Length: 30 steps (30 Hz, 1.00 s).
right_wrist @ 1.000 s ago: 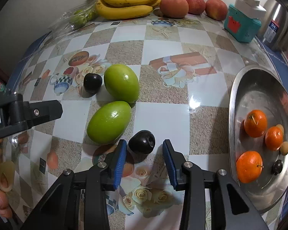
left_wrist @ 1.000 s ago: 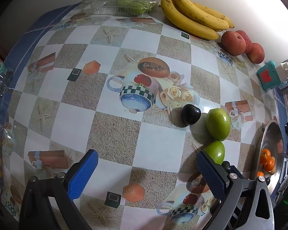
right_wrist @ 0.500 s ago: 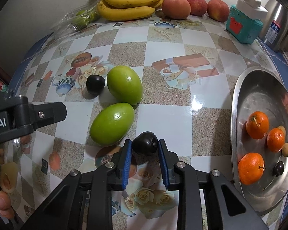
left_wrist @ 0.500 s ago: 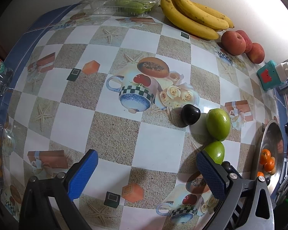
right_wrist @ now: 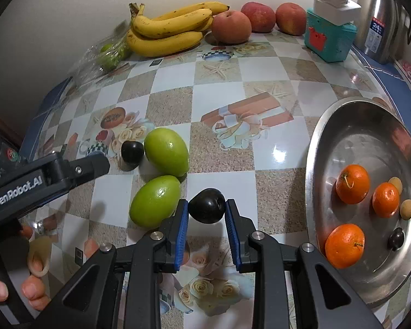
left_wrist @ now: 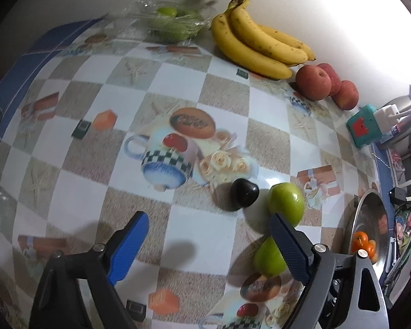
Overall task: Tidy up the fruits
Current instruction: 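Grasp a green fruit with the left tool while the right tool holds the plum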
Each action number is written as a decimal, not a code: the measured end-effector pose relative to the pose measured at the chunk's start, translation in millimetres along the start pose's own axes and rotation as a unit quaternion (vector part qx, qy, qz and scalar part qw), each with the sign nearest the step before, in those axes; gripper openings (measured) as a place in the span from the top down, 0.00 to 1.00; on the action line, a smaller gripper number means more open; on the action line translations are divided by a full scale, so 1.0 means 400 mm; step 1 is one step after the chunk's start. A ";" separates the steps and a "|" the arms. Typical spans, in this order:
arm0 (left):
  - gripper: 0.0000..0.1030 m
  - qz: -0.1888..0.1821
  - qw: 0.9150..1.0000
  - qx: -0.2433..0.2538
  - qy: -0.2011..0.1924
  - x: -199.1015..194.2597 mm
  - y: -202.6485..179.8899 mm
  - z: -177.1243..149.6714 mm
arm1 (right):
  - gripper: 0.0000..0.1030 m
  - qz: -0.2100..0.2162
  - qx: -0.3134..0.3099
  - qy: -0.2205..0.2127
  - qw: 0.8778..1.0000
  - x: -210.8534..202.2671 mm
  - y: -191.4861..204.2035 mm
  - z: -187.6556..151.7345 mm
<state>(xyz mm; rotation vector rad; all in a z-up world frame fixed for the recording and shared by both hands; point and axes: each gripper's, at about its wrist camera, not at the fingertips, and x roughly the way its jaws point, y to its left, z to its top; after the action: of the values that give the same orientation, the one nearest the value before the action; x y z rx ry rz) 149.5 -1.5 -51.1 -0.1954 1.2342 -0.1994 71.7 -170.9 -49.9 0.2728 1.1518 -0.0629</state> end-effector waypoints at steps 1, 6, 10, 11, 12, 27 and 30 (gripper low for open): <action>0.14 0.000 1.000 0.002 0.001 0.001 -0.002 0.000 | 0.73 0.002 0.002 -0.001 1.000 -0.002 -0.003 0.001; 0.19 -0.028 0.999 0.018 0.018 -0.001 -0.034 -0.008 | 0.73 0.007 0.015 -0.004 1.000 -0.008 -0.019 0.009; 0.20 -0.039 0.998 0.041 0.035 -0.001 -0.069 -0.024 | 0.73 0.009 0.025 -0.008 1.000 -0.015 -0.033 0.011; 0.22 -0.043 0.997 0.047 0.038 -0.001 -0.078 -0.028 | 0.73 0.007 0.029 -0.008 1.000 -0.019 -0.038 0.011; 0.22 -0.048 0.997 0.053 0.042 0.000 -0.087 -0.032 | 0.73 0.006 0.033 -0.009 0.999 -0.021 -0.043 0.011; 0.33 -0.026 0.990 0.112 0.078 0.044 -0.167 -0.072 | 0.73 0.007 0.074 -0.037 0.997 -0.082 -0.118 0.017; 0.47 -0.017 0.990 0.115 0.080 0.054 -0.177 -0.078 | 0.73 0.009 0.073 -0.037 0.997 -0.083 -0.119 0.017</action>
<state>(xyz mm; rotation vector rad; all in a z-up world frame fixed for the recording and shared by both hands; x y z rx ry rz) 123.7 -76.7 -62.7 0.0001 1.3556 -0.3899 55.3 -221.5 -25.8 0.4062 1.0719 -0.1408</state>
